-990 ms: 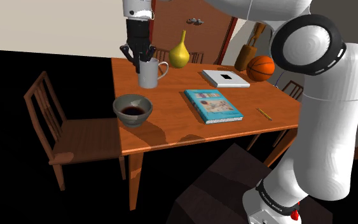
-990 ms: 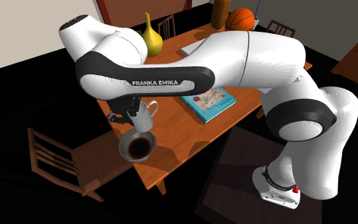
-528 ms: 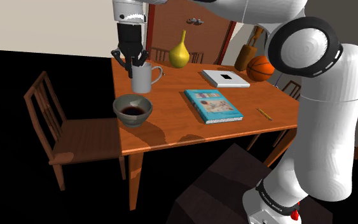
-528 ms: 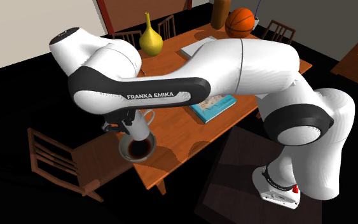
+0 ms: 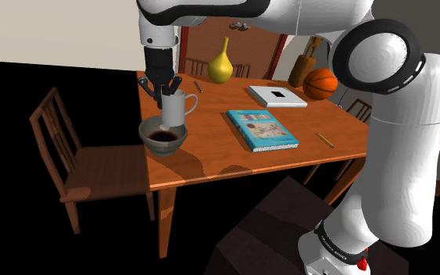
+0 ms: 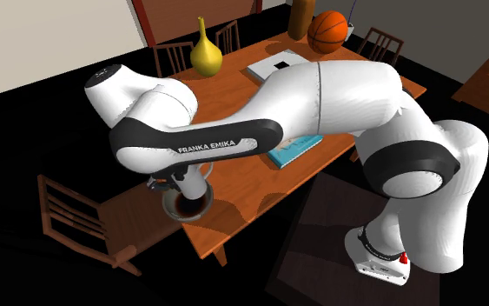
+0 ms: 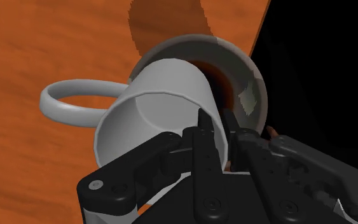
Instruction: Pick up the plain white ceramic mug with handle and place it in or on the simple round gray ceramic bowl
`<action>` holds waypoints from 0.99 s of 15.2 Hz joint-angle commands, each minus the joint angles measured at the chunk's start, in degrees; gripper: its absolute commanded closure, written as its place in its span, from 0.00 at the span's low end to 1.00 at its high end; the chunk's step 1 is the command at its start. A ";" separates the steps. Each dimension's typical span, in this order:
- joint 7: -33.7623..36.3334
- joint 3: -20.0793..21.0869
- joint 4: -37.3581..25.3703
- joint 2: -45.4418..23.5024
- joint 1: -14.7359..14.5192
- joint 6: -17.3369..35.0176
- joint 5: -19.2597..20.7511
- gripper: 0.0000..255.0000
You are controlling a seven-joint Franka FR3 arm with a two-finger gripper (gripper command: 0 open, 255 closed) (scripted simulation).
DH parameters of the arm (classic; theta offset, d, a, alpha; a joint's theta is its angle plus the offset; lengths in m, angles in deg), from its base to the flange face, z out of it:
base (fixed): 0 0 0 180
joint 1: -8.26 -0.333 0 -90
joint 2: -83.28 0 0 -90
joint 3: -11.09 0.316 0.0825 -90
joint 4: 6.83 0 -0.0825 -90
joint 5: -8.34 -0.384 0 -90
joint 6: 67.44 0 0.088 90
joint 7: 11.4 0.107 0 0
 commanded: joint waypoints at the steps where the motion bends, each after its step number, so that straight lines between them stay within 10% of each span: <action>1: -0.08 -0.03 1.25 -0.13 0.05 1.41 0.02 1.00; 12: -0.18 -0.07 3.96 -0.30 0.11 4.29 0.05 1.00; 13: -0.18 -0.07 3.97 -0.30 0.11 4.29 0.05 0.00; 15: -0.18 -0.07 3.97 -0.30 0.11 4.29 0.05 0.00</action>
